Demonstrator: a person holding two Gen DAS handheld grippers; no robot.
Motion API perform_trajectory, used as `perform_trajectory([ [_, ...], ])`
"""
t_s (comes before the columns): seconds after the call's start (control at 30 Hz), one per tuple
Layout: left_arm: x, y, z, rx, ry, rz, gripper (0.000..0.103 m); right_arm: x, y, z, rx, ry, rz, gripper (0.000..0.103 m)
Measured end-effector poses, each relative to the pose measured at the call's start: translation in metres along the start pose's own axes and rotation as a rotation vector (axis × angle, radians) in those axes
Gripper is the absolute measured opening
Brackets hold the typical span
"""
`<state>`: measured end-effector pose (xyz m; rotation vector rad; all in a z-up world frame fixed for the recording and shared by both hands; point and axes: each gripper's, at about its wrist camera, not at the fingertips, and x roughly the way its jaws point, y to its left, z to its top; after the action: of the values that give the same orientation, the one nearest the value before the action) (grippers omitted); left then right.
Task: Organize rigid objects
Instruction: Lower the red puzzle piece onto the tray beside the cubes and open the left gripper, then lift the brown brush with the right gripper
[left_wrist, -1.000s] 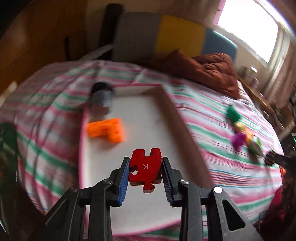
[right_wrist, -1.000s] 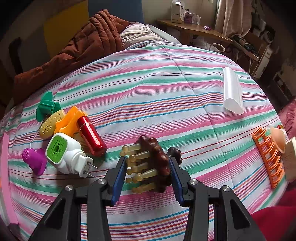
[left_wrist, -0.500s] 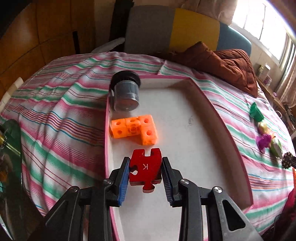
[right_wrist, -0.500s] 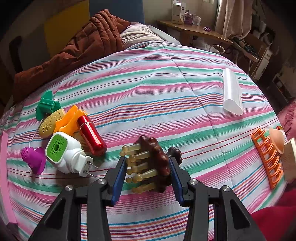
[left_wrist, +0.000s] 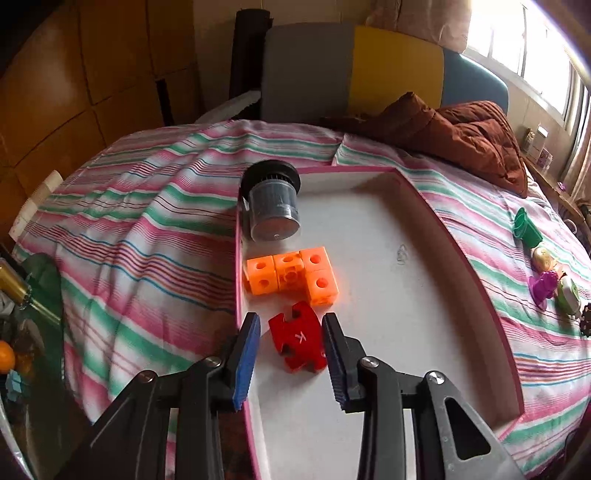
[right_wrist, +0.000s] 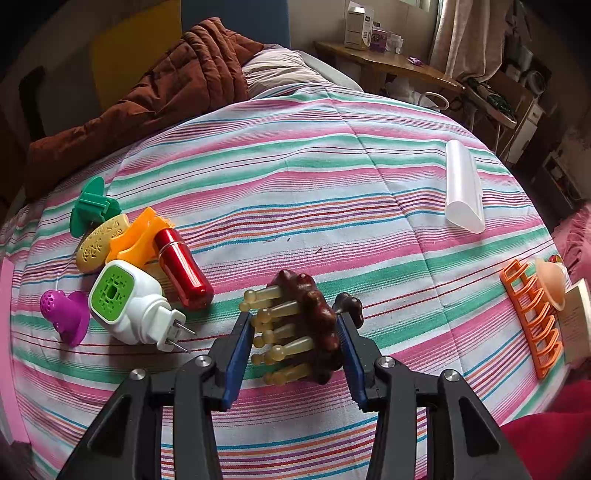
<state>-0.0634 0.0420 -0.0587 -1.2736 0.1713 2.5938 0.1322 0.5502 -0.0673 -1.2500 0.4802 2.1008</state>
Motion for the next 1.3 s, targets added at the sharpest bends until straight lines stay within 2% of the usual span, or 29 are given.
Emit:
perform_trajectory([
  [0.17, -0.015, 0.004, -0.002, -0.041, 0.005, 0.010, 0.034, -0.001, 0.001, -0.001, -0.006, -0.005, -0.005, 0.046],
  [0.7, -0.053, -0.006, -0.011, -0.025, -0.034, 0.002, 0.034, -0.003, 0.008, -0.005, -0.034, -0.032, -0.031, 0.046],
  [1.3, -0.061, -0.003, -0.021, -0.025, -0.037, 0.003, 0.034, -0.006, 0.011, -0.008, -0.049, -0.044, -0.047, 0.046],
])
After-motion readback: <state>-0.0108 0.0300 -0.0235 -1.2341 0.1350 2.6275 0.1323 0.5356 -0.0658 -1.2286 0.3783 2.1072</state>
